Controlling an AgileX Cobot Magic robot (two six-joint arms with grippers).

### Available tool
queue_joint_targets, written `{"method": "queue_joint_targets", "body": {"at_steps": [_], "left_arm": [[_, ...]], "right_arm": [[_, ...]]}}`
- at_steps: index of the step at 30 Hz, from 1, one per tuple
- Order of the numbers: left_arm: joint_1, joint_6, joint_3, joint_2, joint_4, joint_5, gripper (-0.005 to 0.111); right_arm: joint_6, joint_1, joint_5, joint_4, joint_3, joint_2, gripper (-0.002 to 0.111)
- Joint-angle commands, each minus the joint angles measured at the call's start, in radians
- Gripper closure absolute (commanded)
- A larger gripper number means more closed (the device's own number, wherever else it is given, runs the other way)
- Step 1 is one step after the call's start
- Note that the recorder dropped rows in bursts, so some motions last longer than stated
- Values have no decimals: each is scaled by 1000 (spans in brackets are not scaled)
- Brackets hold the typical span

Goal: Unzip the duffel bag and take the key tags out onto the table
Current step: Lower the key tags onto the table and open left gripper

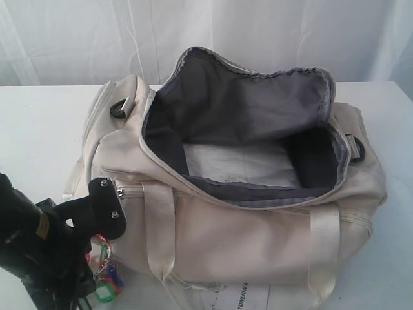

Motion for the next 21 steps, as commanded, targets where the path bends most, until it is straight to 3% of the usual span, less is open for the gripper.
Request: {"method": "queue_joint_targets", "body": {"at_steps": [1, 7, 10, 16, 21], "left_arm": [[4, 3, 4, 52, -16, -66, 101], [4, 1, 4, 102, -16, -72, 59], [4, 0, 2, 113, -16, -93, 47], [4, -23, -80, 113, -21, -12, 46], [4, -27, -241, 113, -23, 246, 47]], "right_arm": [[4, 5, -12, -6, 3, -2, 108], [4, 5, -12, -6, 3, -2, 108], [4, 5, -12, -6, 3, -2, 108], [4, 5, -12, -1, 3, -2, 108], [4, 5, -12, 1, 3, -2, 108]]}}
